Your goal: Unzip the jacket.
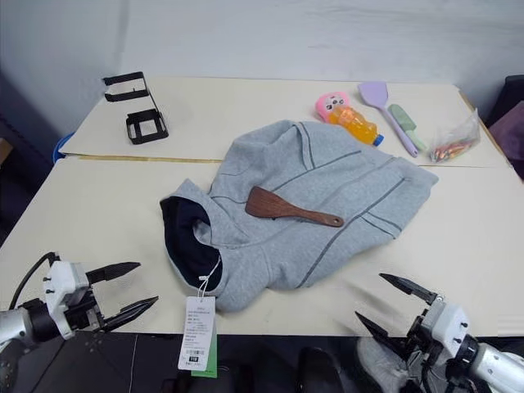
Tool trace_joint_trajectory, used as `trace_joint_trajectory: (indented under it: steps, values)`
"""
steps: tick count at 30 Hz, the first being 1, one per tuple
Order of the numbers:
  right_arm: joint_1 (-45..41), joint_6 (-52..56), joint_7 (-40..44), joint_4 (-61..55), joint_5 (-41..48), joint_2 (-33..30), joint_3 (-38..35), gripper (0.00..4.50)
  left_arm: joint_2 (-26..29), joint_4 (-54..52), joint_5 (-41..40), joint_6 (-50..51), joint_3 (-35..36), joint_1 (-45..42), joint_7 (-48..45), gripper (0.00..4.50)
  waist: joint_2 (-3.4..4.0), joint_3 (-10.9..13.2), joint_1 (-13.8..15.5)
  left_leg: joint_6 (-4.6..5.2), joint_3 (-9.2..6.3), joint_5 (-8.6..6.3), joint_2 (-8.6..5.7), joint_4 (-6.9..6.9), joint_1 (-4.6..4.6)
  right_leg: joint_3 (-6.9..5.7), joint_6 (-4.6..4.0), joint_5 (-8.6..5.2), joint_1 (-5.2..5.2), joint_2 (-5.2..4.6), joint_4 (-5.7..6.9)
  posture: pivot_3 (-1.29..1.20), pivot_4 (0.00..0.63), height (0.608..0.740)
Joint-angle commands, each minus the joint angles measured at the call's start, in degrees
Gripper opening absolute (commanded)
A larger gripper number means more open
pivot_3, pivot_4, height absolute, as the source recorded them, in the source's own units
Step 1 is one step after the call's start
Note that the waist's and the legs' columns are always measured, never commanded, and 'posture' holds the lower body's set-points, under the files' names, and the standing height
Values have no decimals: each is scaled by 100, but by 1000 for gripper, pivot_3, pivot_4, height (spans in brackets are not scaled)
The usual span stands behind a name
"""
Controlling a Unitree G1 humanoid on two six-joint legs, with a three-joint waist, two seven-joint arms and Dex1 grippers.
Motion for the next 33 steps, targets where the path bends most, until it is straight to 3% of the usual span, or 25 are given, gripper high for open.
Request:
trace_joint_trajectory:
  steps: [1,6,11,17,21,25,29,33]
  values:
    - [-27,-154,-328,-25,12,133,-278,4474,-24,39,31,-85,141,8,95,4500,0,0,-9,0,0,0,0,0,1,0,0,0,0,0,0,0,150,740]
    - [69,-151,-678,-163,-36,287,-381,4474,66,71,-568,399,130,-182,-173,4500,3,1,2,-7,-1,2,5,0,1,0,-4,-2,-3,2,7,0,150,740]
    - [58,8,-505,-232,98,145,-251,4474,163,325,-673,244,183,-621,-413,4500,3,1,2,-6,-2,3,3,0,1,0,-4,-2,-3,1,8,0,150,740]
    - [-352,232,-551,-459,41,-19,-146,4474,139,-155,-1063,734,-55,-1099,-262,4500,4,2,-20,-5,0,4,1,0,2,0,-2,-1,-2,1,11,0,150,740]
    - [-1334,1788,-1053,-1423,132,-532,449,4474,35,-376,-1405,1192,-176,-1479,79,4500,7,4,-68,-5,4,10,1,3,4,5,0,0,-2,1,19,0,150,740]
    - [-2789,3124,-1682,-1609,-231,-747,1133,4474,-7,-518,-1657,1586,-424,-1779,225,4500,7,5,-85,-22,-2,25,3,10,5,1,-4,1,-5,3,36,0,150,740]
    - [-4445,4333,-1929,-1037,-922,-587,2321,4474,-24,-514,-1513,1656,-986,-2078,71,4500,8,5,-44,-26,-4,30,1,9,-8,-5,-15,-3,-24,6,48,0,150,740]
    - [-5385,4996,-2082,-241,-1453,-256,3088,4474,-112,-429,-1369,1534,-1191,-2259,107,4500,5,4,-17,-15,2,46,-9,18,-46,-5,-15,-3,-65,4,89,0,150,740]
